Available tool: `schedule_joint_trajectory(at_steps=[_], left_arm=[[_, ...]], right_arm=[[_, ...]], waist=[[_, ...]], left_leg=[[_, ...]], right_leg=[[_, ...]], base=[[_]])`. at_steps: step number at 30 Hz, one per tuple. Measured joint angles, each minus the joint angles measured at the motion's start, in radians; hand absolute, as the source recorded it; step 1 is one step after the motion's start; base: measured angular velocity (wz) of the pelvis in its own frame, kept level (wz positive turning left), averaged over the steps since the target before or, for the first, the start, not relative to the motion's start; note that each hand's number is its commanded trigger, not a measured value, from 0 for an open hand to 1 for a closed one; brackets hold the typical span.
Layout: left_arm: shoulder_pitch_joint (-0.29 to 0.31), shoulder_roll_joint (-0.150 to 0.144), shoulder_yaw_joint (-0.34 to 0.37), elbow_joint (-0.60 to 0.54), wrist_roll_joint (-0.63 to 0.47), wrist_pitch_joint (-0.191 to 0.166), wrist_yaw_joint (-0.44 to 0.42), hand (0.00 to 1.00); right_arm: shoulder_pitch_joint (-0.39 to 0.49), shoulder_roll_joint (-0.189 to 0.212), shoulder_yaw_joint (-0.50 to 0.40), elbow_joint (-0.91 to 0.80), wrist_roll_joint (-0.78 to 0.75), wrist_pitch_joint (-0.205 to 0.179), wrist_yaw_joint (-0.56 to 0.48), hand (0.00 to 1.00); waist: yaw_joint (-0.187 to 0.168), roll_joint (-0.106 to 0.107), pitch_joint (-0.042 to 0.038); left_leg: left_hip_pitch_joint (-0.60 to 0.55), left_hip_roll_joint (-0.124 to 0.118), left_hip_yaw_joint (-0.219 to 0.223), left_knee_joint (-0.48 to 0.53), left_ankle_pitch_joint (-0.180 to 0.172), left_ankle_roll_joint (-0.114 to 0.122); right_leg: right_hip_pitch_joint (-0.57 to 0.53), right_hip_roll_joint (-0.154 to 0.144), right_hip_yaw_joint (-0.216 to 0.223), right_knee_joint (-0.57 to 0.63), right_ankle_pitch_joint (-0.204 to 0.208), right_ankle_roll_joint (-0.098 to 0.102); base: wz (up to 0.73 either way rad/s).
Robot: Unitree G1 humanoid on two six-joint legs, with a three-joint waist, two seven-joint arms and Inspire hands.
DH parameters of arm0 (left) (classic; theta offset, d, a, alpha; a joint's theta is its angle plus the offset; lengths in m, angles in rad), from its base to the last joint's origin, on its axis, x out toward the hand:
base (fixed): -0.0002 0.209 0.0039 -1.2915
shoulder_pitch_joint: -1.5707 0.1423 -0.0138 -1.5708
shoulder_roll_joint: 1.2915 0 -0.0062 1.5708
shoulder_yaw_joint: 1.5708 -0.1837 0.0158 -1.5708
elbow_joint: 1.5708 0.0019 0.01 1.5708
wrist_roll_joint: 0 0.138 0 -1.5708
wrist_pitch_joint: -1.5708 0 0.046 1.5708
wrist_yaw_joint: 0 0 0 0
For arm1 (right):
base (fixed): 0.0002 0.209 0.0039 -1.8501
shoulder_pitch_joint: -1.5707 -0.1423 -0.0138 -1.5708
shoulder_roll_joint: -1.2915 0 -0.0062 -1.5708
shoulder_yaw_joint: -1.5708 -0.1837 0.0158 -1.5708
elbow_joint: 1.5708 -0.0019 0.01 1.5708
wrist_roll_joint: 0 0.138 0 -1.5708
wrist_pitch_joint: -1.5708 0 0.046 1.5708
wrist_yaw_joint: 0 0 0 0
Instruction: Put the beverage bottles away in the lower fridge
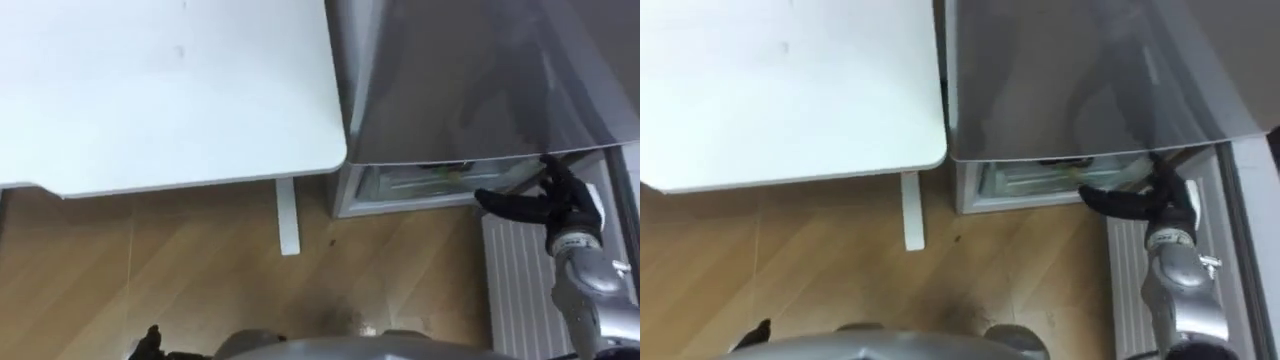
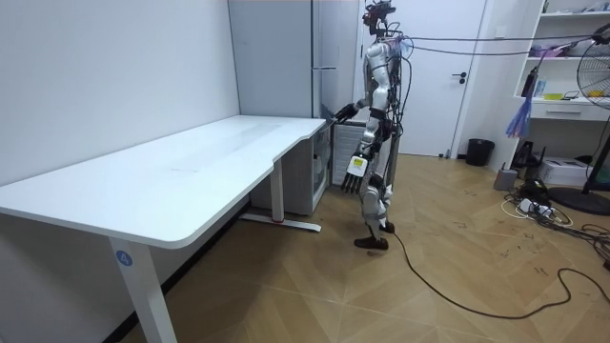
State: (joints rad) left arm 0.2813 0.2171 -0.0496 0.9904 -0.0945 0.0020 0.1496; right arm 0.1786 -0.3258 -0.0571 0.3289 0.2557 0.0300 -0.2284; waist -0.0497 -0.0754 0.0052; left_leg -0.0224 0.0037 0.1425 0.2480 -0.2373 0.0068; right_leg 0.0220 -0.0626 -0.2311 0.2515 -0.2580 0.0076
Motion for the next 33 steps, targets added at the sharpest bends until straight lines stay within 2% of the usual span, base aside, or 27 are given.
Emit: schedule_joint_trajectory(at_steps=[3, 4, 5, 8, 11, 17, 21, 25, 29, 33], left_arm=[[0.007, -0.006, 0.049, -0.002, 0.001, -0.008, 0.001, 0.00], [0.004, -0.006, 0.063, -0.003, 0.000, -0.012, 0.006, 0.00], [0.004, -0.004, 0.070, -0.002, 0.000, -0.019, 0.017, 0.00], [0.000, -0.004, 0.096, -0.002, 0.002, -0.023, 0.019, 0.00], [0.007, -0.005, 0.106, -0.002, 0.003, -0.020, 0.019, 0.00], [0.026, 0.010, 0.133, 0.003, 0.025, -0.001, 0.017, 0.00], [0.041, 0.009, 0.158, 0.001, 0.052, 0.009, 0.015, 0.00], [0.042, 0.011, 0.175, 0.000, 0.096, 0.023, -0.001, 0.00], [0.043, 0.011, 0.219, -0.006, 0.169, 0.048, -0.028, 0.00], [0.046, 0.021, 0.250, -0.011, 0.170, 0.070, -0.045, 0.00]], right_arm=[[0.015, -0.001, -0.060, -0.120, -0.147, -0.010, -0.059, 0.00], [0.014, -0.006, -0.094, -0.177, -0.185, -0.030, -0.095, 0.00], [0.011, -0.019, -0.113, -0.209, -0.207, -0.062, -0.131, 0.00], [-0.009, -0.026, -0.174, -0.236, -0.239, -0.095, -0.196, 0.00], [-0.011, -0.026, -0.222, -0.237, -0.248, -0.094, -0.252, 0.00], [-0.011, -0.039, -0.293, -0.222, -0.223, -0.093, -0.338, 0.00], [-0.019, -0.043, -0.319, -0.134, -0.201, -0.090, -0.343, 0.00], [-0.049, -0.053, -0.336, -0.006, -0.084, -0.051, -0.309, 0.00], [-0.090, -0.134, -0.350, 0.131, 0.076, -0.007, -0.250, 0.00], [-0.133, -0.227, -0.364, 0.278, 0.157, 0.015, -0.231, 0.00]], waist=[[-0.004, -0.007, 0.0036], [-0.004, -0.009, 0.0045], [-0.004, -0.014, 0.0016], [-0.004, -0.025, -0.0061], [-0.003, -0.032, -0.0078], [-0.013, -0.025, -0.0055], [-0.027, -0.030, -0.0041], [-0.041, -0.043, -0.0032], [-0.053, -0.058, -0.0062], [-0.054, -0.075, -0.0079]], left_leg=[[0.036, 0.002, 0.024, -0.025, 0.000, 0.000], [0.046, 0.003, 0.028, -0.032, 0.000, 0.000], [0.056, 0.003, 0.035, -0.037, 0.000, 0.000], [0.064, 0.003, 0.038, -0.044, 0.000, 0.000], [0.065, 0.003, 0.038, -0.043, 0.000, 0.000], [0.064, 0.003, 0.043, -0.043, 0.002, 0.004], [0.065, 0.003, 0.040, -0.043, 0.004, 0.004], [0.061, 0.003, 0.039, -0.041, 0.008, 0.005], [0.048, 0.005, 0.039, -0.026, 0.008, 0.006], [0.048, 0.008, 0.038, -0.018, 0.008, 0.006]], right_leg=[[0.022, 0.007, 0.031, -0.024, 0.011, 0.003], [0.030, 0.010, 0.039, -0.032, 0.016, 0.003], [0.032, 0.010, 0.044, -0.032, 0.016, 0.003], [0.036, 0.012, 0.046, -0.033, 0.019, 0.004], [0.038, 0.012, 0.049, -0.033, 0.022, 0.005], [0.034, 0.011, 0.051, -0.033, 0.024, 0.006], [0.035, 0.011, 0.051, -0.031, 0.024, 0.006], [0.034, 0.010, 0.050, -0.031, 0.026, 0.004], [0.032, 0.011, 0.050, -0.029, 0.030, 0.004], [0.033, 0.012, 0.049, -0.030, 0.033, 0.003]], base=[[-0.32], [-0.22], [-0.20], [-0.05], [0.00], [-0.02], [0.00], [0.00], [0.00], [0.00]])
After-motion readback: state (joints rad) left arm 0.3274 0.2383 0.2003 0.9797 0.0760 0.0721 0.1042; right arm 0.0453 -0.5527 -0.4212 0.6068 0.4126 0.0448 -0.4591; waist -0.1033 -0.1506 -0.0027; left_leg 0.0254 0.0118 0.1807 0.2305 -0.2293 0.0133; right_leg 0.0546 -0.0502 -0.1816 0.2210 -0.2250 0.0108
